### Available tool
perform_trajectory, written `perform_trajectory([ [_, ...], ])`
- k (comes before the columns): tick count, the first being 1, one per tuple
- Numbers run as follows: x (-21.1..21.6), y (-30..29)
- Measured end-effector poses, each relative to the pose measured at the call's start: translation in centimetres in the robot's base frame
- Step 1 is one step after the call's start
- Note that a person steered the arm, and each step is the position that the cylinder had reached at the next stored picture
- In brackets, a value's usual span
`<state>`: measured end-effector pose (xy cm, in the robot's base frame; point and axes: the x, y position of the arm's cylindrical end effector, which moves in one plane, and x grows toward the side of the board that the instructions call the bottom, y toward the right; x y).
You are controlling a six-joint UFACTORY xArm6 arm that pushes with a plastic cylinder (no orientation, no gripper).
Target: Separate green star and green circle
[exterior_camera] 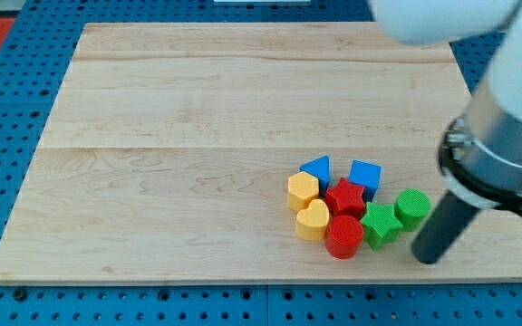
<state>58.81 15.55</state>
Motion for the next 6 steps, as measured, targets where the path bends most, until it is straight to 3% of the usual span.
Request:
perform_trajectory([
  [4,-11.1,-1.5],
  [5,-11.7,-2.3],
  [6,-13.1,1.1],
])
